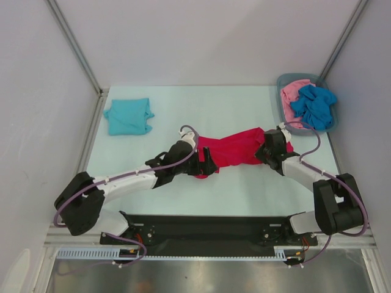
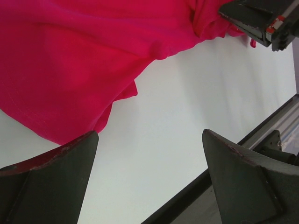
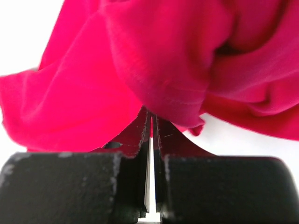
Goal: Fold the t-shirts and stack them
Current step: Flatten the tshirt out
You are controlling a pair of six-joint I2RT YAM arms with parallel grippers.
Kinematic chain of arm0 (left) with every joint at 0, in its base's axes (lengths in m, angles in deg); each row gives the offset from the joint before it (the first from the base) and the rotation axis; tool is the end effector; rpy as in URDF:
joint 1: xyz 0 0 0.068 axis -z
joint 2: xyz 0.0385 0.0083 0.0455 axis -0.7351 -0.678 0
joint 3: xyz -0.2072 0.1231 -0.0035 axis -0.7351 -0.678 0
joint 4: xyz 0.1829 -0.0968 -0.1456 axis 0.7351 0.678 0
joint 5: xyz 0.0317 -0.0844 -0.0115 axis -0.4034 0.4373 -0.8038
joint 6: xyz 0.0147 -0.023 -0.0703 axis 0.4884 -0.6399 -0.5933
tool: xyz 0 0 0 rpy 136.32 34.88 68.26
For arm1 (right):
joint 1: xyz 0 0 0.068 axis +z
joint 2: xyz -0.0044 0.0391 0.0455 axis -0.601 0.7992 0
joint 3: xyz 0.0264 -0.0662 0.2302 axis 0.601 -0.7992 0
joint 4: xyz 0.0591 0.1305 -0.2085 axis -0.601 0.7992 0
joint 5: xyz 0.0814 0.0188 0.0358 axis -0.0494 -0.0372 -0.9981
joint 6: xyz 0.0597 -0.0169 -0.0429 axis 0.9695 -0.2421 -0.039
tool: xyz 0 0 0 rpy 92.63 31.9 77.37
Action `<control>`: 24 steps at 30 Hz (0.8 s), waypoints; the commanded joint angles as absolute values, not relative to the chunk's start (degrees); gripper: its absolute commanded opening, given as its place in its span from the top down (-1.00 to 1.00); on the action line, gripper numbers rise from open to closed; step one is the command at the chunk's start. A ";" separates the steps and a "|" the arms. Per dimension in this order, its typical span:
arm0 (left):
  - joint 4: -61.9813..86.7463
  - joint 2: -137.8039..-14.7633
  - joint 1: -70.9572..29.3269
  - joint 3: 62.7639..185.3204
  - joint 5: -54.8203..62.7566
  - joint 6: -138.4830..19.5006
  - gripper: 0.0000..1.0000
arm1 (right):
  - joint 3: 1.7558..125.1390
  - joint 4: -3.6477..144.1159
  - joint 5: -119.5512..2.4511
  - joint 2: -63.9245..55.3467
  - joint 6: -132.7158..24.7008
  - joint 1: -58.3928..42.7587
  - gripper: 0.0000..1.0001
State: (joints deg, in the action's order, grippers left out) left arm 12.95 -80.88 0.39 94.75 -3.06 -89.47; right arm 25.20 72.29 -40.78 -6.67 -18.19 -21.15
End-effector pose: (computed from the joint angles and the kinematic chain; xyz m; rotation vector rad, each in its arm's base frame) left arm 0.2117 -0.2348 0.1663 0.1382 2.3349 -0.8627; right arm 0.2819 0.0681 0.1344 0.6292 2.2571 0.3044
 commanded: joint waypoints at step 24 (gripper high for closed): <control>14.05 -72.07 1.55 93.27 -5.68 -89.13 -1.00 | 72.27 82.21 -43.43 -3.98 -20.48 -24.55 1.00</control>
